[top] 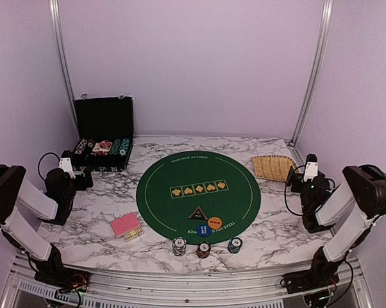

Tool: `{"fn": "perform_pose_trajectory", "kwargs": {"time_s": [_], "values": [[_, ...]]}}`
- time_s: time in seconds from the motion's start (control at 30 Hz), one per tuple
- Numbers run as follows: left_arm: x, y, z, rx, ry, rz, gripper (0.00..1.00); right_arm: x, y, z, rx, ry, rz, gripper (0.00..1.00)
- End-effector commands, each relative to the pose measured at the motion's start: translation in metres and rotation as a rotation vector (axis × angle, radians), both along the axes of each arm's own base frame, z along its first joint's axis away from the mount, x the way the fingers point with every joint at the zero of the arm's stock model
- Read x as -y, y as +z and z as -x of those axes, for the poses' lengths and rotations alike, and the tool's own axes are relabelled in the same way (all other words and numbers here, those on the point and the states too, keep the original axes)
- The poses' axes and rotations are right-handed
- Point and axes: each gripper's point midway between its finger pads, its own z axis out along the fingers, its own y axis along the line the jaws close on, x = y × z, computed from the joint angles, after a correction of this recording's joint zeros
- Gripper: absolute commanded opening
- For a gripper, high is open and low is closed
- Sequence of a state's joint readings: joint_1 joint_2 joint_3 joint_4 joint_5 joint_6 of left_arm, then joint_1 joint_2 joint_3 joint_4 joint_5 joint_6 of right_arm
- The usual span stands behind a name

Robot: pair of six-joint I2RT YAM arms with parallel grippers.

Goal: Distribute texas hold em gaming equipment

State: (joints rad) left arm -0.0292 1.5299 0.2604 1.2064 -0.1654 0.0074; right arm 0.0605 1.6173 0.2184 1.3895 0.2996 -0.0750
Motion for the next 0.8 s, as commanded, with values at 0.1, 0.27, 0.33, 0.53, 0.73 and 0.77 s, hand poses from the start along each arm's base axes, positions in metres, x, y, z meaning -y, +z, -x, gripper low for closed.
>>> {"fn": "perform_pose_trajectory", "kwargs": {"time_s": [0.1,0.27,0.33,0.53,0.73,0.77], "values": [[0.001,0.007,-0.001,0.029,-0.006,0.001,0.99,0.0,0.009,-0.002,0.031,-0.001,-0.009,0.99],[0.002,0.007,-0.001,0.028,-0.009,0.001,0.99,0.0,0.01,-0.002,0.032,0.0,-0.009,0.99],[0.002,0.007,-0.001,0.028,-0.012,0.002,0.99,0.0,0.01,-0.003,0.03,0.001,-0.011,0.99],[0.015,0.016,-0.016,-0.024,-0.089,-0.001,0.99,0.013,0.015,0.007,0.05,-0.071,-0.044,0.99],[0.022,0.021,-0.023,-0.164,-0.156,-0.098,0.99,0.023,0.024,0.006,0.013,-0.168,-0.049,0.99],[0.022,0.025,-0.021,-0.155,-0.158,-0.111,0.99,0.024,0.038,-0.002,0.014,-0.173,-0.055,0.99]]}}
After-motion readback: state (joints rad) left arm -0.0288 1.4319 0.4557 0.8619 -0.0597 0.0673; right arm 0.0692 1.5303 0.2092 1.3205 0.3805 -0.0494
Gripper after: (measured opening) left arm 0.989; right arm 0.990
